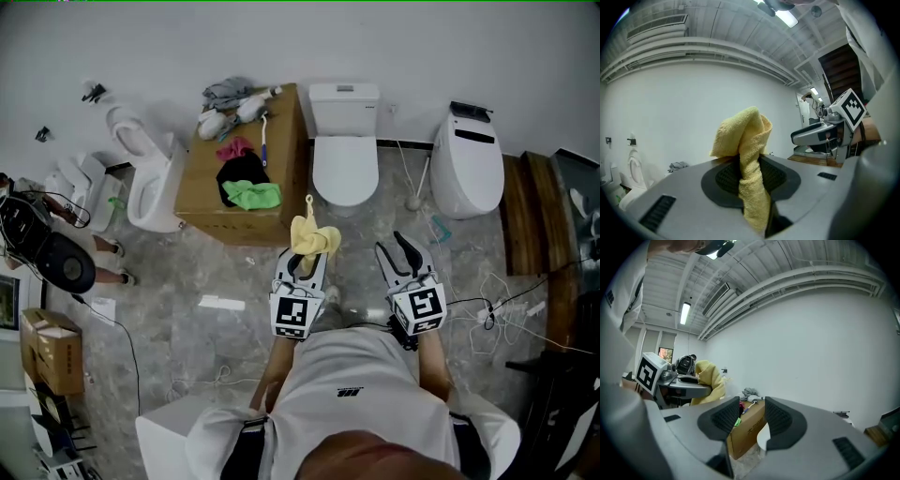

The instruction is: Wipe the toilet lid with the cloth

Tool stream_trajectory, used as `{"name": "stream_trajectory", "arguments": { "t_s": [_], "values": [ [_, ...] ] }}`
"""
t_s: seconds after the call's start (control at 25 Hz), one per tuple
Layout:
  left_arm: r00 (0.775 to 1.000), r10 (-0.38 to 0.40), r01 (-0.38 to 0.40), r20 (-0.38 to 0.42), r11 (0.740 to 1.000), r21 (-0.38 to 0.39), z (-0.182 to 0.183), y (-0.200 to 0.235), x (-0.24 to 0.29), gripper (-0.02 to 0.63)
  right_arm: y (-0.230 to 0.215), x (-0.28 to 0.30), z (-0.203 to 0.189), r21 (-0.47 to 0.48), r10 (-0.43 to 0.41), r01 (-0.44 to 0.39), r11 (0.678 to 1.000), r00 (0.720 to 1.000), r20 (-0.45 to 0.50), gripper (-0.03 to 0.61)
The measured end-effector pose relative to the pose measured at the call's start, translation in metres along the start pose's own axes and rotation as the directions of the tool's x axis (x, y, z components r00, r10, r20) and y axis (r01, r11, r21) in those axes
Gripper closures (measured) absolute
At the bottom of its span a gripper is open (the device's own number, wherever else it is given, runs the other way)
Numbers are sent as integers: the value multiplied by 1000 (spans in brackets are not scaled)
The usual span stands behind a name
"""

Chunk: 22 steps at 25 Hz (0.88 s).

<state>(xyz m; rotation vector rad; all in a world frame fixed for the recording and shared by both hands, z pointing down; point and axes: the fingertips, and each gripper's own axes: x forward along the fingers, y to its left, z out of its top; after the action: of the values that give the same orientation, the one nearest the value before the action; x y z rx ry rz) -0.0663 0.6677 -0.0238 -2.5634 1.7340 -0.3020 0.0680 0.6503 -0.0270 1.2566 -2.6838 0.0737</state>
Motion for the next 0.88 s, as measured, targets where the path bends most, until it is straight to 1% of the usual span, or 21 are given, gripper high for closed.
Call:
{"name": "stream_trajectory", "arguments": {
  "t_s": [0.16, 0.32, 0.64, 0.88],
  "values": [
    [1000, -15, 15, 0, 1000, -4, 2, 37, 24, 508, -6, 37, 6, 4, -27, 27, 1000, 1000, -16, 402],
    [999, -44, 44, 6, 999, -9, 1, 64, 44, 508, -7, 70, 10, 5, -50, 50, 999, 998, -29, 402],
    [995, -96, 97, 25, 995, -17, 1, 99, 76, 508, -14, 115, 20, -7, -101, 101, 995, 994, -36, 402],
    [993, -114, 114, 30, 993, -27, -2, 116, 99, 508, -22, 137, 21, -3, -117, 117, 993, 992, -45, 402]
  ]
}}
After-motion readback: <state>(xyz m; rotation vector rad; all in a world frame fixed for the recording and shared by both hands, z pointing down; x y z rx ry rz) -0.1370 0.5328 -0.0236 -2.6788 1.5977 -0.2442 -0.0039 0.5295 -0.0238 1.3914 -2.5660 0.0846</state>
